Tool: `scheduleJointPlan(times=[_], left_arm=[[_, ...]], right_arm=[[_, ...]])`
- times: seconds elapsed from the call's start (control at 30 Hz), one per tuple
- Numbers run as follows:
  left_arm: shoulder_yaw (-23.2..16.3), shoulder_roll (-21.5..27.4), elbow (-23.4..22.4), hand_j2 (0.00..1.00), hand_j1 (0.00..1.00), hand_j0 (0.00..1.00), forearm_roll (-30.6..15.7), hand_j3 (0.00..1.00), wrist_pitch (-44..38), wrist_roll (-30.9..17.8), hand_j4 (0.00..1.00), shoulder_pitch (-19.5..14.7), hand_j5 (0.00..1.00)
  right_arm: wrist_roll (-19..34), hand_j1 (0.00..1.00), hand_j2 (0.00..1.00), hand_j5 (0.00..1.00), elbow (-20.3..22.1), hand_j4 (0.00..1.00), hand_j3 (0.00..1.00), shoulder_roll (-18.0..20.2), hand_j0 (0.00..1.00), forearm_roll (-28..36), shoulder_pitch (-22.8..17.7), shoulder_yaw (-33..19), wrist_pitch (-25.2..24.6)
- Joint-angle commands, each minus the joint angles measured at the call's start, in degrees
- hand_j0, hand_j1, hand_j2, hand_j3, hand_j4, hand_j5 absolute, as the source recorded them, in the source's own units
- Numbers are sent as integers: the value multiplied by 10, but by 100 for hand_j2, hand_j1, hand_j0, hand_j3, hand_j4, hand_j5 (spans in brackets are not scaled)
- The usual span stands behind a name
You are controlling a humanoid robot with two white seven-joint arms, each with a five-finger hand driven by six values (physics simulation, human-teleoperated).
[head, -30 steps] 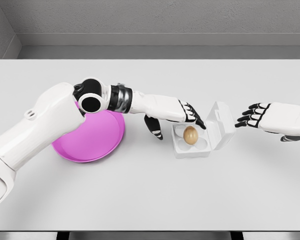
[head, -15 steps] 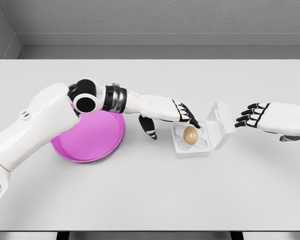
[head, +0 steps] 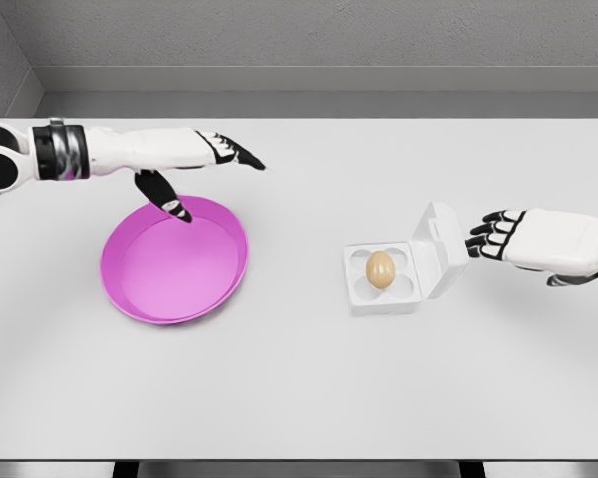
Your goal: Pack egg into the box and close the box lid
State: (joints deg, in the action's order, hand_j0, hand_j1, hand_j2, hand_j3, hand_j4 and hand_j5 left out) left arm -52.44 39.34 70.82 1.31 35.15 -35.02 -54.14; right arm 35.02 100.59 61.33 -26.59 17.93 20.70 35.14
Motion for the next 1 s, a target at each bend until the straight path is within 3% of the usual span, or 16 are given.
scheduleJointPlan(times=[0.0, 0.3, 0.57, 0.77, 0.83, 0.93, 0.97], left_arm=[[2, 5, 1, 100, 100, 100, -8, 100, -2, 0, 100, 0, 100], [3, 7, 2, 100, 100, 100, -9, 100, -2, 0, 100, 0, 100], [3, 8, 2, 100, 100, 100, -9, 100, -2, 0, 100, 0, 100], [3, 8, 2, 100, 100, 100, -9, 100, -2, 0, 100, 0, 100], [3, 7, 2, 100, 100, 100, -9, 100, -2, 0, 100, 0, 100], [3, 7, -1, 100, 100, 100, -10, 100, -2, 0, 100, 0, 100], [3, 4, -6, 100, 100, 100, -10, 100, -2, 0, 100, 0, 100]], right_arm=[[0, 100, 100, 100, 0, 100, 100, 0, 100, 2, 0, 2, -1], [0, 100, 100, 100, 1, 100, 100, -11, 100, 8, 11, 1, -1], [0, 100, 100, 100, 2, 100, 100, -59, 100, 22, 12, 7, -1], [0, 100, 100, 100, 0, 100, 100, -67, 100, 22, 19, -6, -1], [0, 100, 100, 100, -15, 100, 100, -64, 100, 22, 17, -43, -1], [0, 100, 100, 100, -82, 100, 100, -65, 100, 54, 16, -77, -1], [0, 100, 100, 100, -87, 100, 100, -64, 100, 56, 15, -83, -1]])
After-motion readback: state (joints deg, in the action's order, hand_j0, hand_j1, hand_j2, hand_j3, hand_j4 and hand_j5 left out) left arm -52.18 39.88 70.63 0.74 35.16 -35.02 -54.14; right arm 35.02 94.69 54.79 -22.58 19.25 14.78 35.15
